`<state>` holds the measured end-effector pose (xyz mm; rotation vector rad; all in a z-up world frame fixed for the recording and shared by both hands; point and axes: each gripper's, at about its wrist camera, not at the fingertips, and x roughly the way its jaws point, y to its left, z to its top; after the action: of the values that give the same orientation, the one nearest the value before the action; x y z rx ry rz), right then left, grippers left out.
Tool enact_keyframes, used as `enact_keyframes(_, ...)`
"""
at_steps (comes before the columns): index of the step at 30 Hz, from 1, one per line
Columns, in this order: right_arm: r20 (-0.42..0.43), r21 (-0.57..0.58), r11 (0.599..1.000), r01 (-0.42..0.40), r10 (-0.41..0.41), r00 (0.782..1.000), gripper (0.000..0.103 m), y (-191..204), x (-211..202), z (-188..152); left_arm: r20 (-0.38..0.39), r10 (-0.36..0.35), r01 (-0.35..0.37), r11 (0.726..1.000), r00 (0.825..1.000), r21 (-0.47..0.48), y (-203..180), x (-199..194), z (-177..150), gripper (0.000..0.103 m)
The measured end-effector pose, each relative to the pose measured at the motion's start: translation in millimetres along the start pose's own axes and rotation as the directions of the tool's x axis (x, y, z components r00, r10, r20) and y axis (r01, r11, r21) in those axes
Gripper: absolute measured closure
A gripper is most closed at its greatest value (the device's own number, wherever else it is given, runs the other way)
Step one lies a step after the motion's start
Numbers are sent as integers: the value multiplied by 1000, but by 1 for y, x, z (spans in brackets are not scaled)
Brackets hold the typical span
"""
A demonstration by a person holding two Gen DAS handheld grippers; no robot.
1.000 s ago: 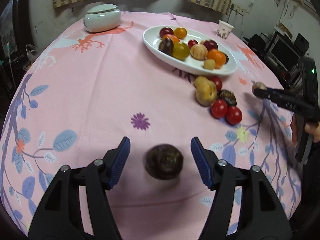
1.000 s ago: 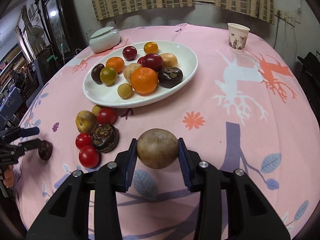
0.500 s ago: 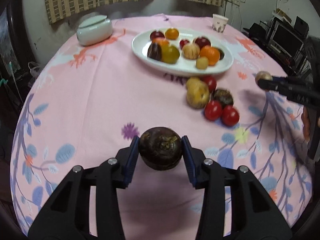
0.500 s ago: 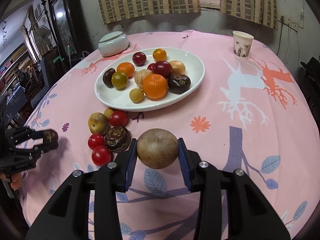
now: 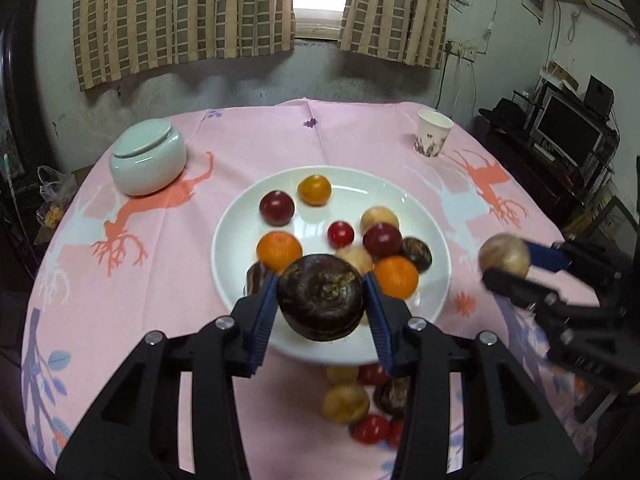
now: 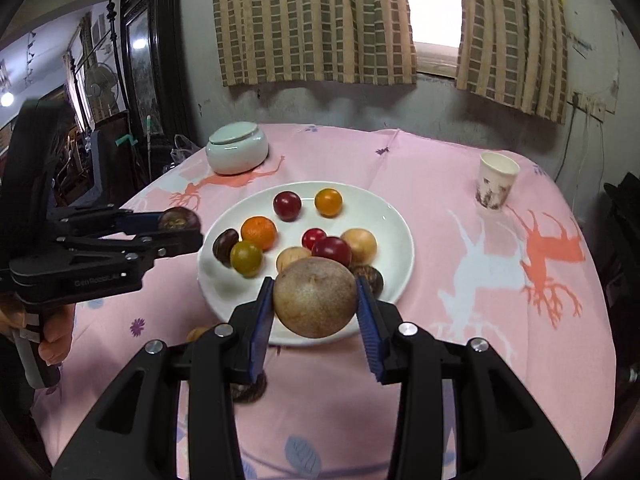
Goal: Organize fruits
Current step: 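Carry both held fruits onto the white plate and open both tools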
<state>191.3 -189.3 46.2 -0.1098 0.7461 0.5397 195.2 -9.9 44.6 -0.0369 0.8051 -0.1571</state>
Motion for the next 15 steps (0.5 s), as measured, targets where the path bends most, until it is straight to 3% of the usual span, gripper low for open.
enact_keyframes(4,-33,-10,1000,10,-11,999,63,-2,34,10,-19,41,-41,999,999,2,2,30,14,60)
enact_keyframes(14,-76,31,999,-8,11,997,62,-3,83,10,-68,44,-46,998,997,-33,10,68,20,59)
enact_keyframes(15,-75,30,1000,-7,9,997,61,-2,86,9,-63,46,-49,998,997,-40,11,69,20,50)
